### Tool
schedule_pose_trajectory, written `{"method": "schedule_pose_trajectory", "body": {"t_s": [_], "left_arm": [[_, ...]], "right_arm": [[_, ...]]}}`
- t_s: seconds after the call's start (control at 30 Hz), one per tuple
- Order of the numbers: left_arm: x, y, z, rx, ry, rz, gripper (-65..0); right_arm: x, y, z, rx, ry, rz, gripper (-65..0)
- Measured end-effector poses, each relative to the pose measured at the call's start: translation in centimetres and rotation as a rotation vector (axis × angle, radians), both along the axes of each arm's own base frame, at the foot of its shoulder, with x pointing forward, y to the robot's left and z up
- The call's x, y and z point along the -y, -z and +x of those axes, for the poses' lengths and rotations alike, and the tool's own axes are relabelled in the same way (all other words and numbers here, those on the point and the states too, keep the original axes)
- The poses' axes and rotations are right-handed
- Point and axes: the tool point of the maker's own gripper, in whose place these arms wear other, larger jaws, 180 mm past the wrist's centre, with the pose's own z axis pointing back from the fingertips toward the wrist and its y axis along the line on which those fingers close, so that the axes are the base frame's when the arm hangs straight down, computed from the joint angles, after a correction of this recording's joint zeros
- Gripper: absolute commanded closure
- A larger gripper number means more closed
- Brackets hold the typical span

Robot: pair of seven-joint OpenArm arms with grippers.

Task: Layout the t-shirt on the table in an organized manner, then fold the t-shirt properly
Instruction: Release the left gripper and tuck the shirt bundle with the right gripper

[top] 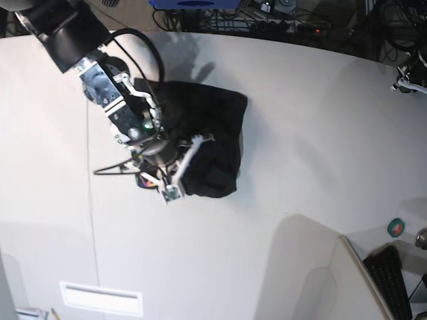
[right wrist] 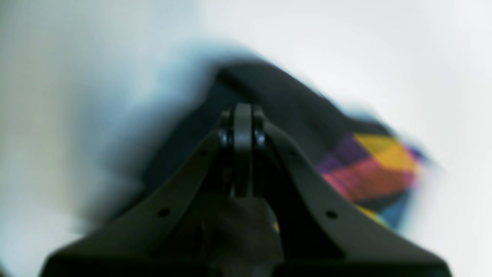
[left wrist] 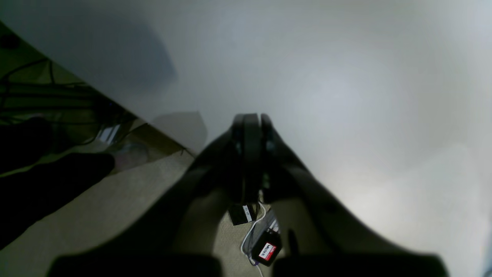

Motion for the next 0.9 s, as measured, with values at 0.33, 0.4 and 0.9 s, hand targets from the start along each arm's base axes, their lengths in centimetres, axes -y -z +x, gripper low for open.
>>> {"method": "schedule_pose_trajectory", "body": {"t_s": [0.33, 0.4, 0.9], "left_arm": [[0.0, 0.0, 0.1, 0.003, 0.0, 0.0, 0.0], [0.0, -0.1, 0.1, 0.003, 0.0, 0.0, 0.0], [-0.1, -0.1, 0.2, 0.003, 0.001, 0.002, 0.0]], "right_arm": [[1.7, 4.2, -3.8, -0.108, -0.004, -0.048, 0.0], [0.0, 4.3, -4.8, -0.117, -0.04, -0.044, 0.0], [-9.5, 2.0, -10.4, -0.078, -0.316, 0.011, 0.0]]}}
